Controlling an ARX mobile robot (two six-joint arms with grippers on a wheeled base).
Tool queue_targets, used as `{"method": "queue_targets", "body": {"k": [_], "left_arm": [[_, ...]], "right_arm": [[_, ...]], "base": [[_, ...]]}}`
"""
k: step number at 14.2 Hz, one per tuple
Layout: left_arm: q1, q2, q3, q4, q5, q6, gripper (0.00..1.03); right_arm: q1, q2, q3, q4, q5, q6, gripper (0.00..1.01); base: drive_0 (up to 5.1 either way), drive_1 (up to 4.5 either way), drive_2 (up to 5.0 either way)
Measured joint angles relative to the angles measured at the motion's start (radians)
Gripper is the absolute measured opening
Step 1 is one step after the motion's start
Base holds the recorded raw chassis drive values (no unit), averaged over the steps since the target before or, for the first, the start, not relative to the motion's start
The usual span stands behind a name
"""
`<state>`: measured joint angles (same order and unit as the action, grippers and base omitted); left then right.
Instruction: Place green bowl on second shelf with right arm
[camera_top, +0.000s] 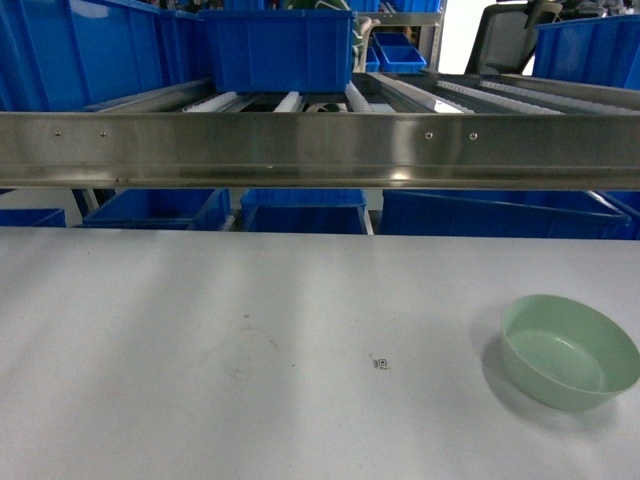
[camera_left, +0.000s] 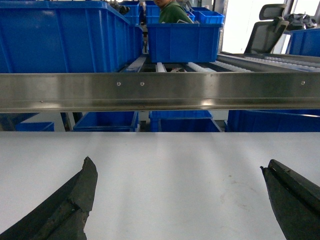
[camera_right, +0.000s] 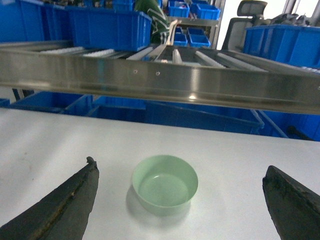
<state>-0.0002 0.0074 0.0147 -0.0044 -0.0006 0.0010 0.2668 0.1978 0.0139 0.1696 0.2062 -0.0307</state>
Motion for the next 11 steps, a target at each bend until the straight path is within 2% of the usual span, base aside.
{"method": "queue_targets", "body": {"k": [1, 3, 4, 5, 6, 8, 9, 11], "left_arm": [[0.000, 0.000, 0.000, 0.000, 0.000, 0.000, 0.98], [0.000, 0.000, 0.000, 0.000, 0.000, 0.000, 0.98], [0.000, 0.000, 0.000, 0.000, 0.000, 0.000, 0.98], [0.000, 0.000, 0.000, 0.000, 0.000, 0.000, 0.98], [0.000, 0.000, 0.000, 0.000, 0.000, 0.000, 0.98], [0.000, 0.000, 0.000, 0.000, 0.000, 0.000, 0.98], [0.000, 0.000, 0.000, 0.000, 0.000, 0.000, 0.98], [0.000, 0.000, 0.000, 0.000, 0.000, 0.000, 0.98]], "right_arm": [[0.017, 0.096, 0.002, 0.052, 0.006, -0.003, 0.98], [0.021, 0.285, 0.030, 0.156, 0.010, -0.015, 0.98], [0.007, 0.360, 0.053, 0.191, -0.017, -0.022, 0.98], [-0.027, 0.439, 0.076, 0.237, -0.035, -0.028, 0.98], [-0.061, 0.533, 0.111, 0.266, -0.081, -0.045, 0.98], [-0.098, 0.758, 0.217, 0.311, -0.165, -0.100, 0.98], [-0.109, 0.871, 0.282, 0.311, -0.193, -0.124, 0.98], [-0.115, 1.094, 0.428, 0.273, -0.209, -0.179, 0.98]], "base": [[0.0, 0.00, 0.0], [0.0, 0.00, 0.0], [0.0, 0.00, 0.0], [0.0, 0.00, 0.0], [0.0, 0.00, 0.0], [0.0, 0.00, 0.0], [0.0, 0.00, 0.0], [0.0, 0.00, 0.0]]}}
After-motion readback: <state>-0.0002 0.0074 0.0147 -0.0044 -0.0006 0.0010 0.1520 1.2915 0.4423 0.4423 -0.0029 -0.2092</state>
